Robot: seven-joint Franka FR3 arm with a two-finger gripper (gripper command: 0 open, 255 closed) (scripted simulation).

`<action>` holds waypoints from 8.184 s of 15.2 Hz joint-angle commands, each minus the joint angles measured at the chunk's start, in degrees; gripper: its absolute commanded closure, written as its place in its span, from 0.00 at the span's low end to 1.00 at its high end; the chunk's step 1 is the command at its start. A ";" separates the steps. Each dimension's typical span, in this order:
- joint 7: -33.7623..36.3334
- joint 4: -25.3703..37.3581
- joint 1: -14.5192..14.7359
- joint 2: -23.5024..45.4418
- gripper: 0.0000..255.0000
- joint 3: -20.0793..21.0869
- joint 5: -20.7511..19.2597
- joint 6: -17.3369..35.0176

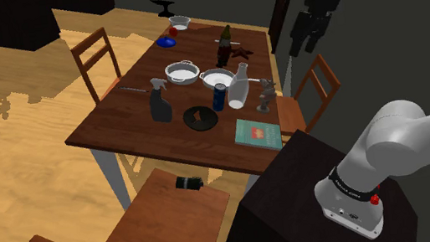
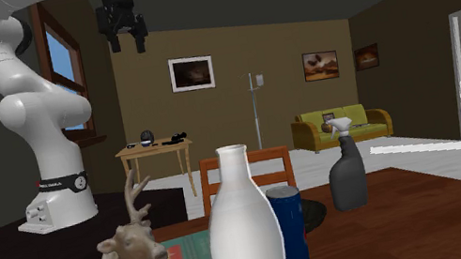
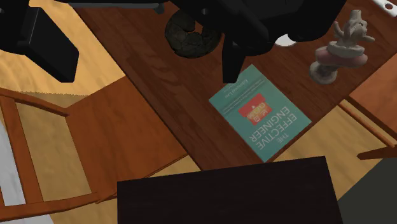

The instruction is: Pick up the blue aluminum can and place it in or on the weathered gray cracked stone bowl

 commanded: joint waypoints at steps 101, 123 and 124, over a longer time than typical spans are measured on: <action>3.32 27.55 5.60 61.03 1.00 -3.20 -1.89 39.19; 2.78 22.45 5.65 69.25 1.00 -2.31 -0.51 52.48; 2.85 22.68 5.67 68.86 1.00 -2.36 -0.60 51.82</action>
